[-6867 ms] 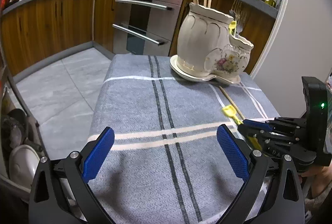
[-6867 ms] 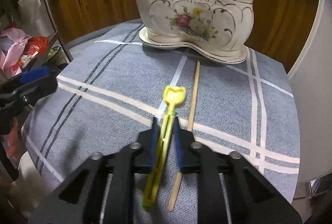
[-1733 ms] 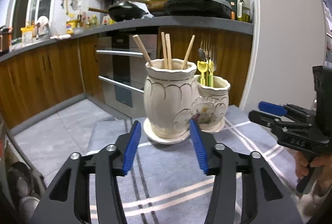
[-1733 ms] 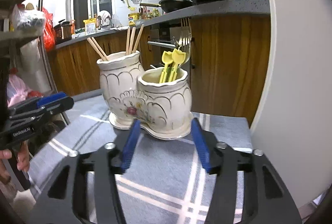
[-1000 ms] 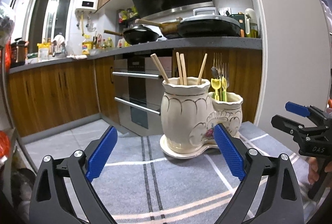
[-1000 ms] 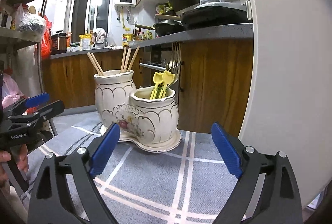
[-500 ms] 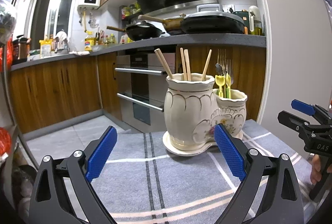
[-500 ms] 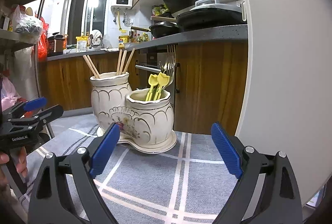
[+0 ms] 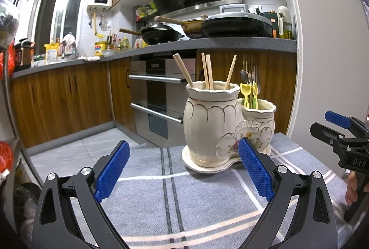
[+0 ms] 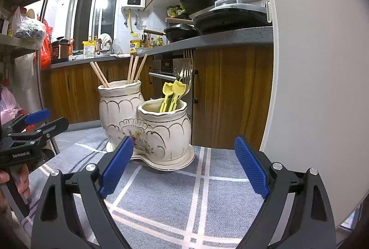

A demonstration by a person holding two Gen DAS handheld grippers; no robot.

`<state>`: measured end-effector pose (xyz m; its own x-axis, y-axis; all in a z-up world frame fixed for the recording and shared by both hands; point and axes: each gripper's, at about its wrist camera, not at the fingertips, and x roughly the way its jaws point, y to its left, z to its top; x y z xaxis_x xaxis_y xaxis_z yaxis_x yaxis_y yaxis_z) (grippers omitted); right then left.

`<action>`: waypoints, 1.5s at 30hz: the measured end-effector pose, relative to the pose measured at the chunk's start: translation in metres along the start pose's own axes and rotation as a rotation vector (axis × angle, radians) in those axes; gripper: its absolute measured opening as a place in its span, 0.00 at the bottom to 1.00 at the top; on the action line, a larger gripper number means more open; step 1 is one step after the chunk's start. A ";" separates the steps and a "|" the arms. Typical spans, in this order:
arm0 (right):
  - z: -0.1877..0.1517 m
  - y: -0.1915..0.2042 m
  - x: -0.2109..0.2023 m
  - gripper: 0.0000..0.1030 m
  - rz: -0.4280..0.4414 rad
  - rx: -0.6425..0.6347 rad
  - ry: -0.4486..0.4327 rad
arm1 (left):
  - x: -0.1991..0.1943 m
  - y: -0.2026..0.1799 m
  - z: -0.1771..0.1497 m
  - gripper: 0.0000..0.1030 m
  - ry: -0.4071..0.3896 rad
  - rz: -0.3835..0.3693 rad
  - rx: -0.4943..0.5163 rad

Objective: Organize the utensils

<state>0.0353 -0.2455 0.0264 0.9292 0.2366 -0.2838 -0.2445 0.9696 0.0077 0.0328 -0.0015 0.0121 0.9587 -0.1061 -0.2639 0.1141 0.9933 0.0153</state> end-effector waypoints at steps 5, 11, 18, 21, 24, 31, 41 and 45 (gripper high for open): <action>0.000 0.000 0.000 0.86 -0.002 0.000 -0.001 | 0.000 0.001 0.000 0.93 0.005 -0.001 0.000; 0.000 -0.001 0.000 0.86 -0.003 0.002 -0.001 | 0.001 0.002 -0.001 0.93 0.006 0.001 -0.002; 0.000 -0.001 0.000 0.86 -0.003 0.002 0.000 | 0.000 0.001 -0.002 0.93 0.010 -0.003 0.001; 0.000 -0.001 0.000 0.86 -0.003 0.001 -0.001 | 0.000 0.000 -0.001 0.93 0.009 -0.002 0.001; 0.000 -0.001 0.000 0.86 -0.003 0.002 0.000 | 0.000 0.000 -0.001 0.93 0.010 -0.002 0.001; 0.000 -0.001 0.000 0.86 -0.003 0.002 0.000 | 0.000 0.001 -0.002 0.93 0.010 -0.001 0.000; 0.000 -0.001 0.000 0.86 -0.004 0.002 -0.001 | 0.000 0.001 -0.001 0.93 0.010 -0.003 0.001; 0.000 -0.002 0.000 0.86 -0.003 0.001 0.000 | 0.000 0.001 -0.001 0.93 0.010 -0.002 0.001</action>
